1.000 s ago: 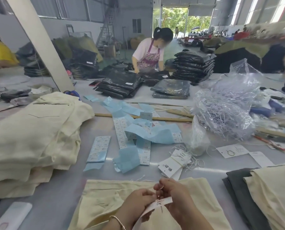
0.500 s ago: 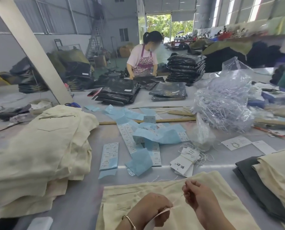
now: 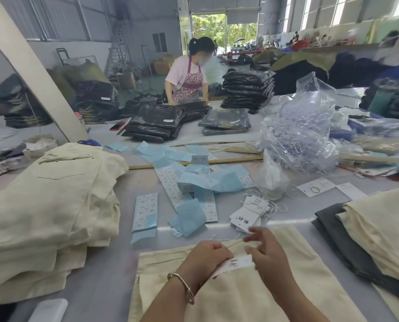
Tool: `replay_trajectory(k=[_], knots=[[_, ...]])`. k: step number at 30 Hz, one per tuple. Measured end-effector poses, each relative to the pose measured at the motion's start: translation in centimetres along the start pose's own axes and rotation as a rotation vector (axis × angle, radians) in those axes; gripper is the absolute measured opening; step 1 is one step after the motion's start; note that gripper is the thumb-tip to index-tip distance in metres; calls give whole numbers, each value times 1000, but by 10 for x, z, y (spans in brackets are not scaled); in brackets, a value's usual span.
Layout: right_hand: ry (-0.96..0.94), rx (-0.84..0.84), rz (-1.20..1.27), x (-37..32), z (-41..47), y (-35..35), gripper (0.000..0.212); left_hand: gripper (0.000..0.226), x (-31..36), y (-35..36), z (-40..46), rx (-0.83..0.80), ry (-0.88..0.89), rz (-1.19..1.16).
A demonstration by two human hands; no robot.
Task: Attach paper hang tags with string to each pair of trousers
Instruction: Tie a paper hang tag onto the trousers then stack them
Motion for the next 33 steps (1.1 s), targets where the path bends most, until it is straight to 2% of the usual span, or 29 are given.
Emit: replay_trajectory(k=[2, 3, 7, 10, 16, 20, 22, 25, 28, 33], knots=[[76, -222, 220, -15, 1, 10, 38, 22, 3, 0, -3, -83, 46, -49], [110, -291, 232, -19, 2, 13, 33, 22, 3, 0, -3, -108, 58, -79], [139, -358, 70, -27, 8, 13, 6, 19, -2, -4, -2, -23, 1, -85], [180, -401, 31, -27, 10, 9, 6, 16, -4, -8, 1, 32, 2, -4], [-23, -320, -180, -26, 18, 7, 10, 17, -1, -10, 7, 116, 32, 10], [-116, -101, -165, -33, 25, 0, 15, 40, 1, -19, 12, 341, 77, 169], [-118, -31, -104, -38, 27, -4, 15, 47, -1, -24, 13, 339, 79, 250], [-161, -22, -114, -47, 25, -4, 14, 40, -3, -26, 14, 294, 110, 187], [-193, -23, -139, -54, 21, 0, 15, 42, -2, -22, 14, 368, 192, 49], [-265, 15, -339, -58, 16, 9, 22, 13, 3, -17, 8, 330, 318, -31]])
Point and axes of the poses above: each hand's wrist, its own z-axis towards the middle knuckle, its own y-axis out of the palm, x = y × z, the point moved 1 cm from there along z, towards the middle knuckle, and after that the axes turned 10 degrees about z, right-handed, at the moved point
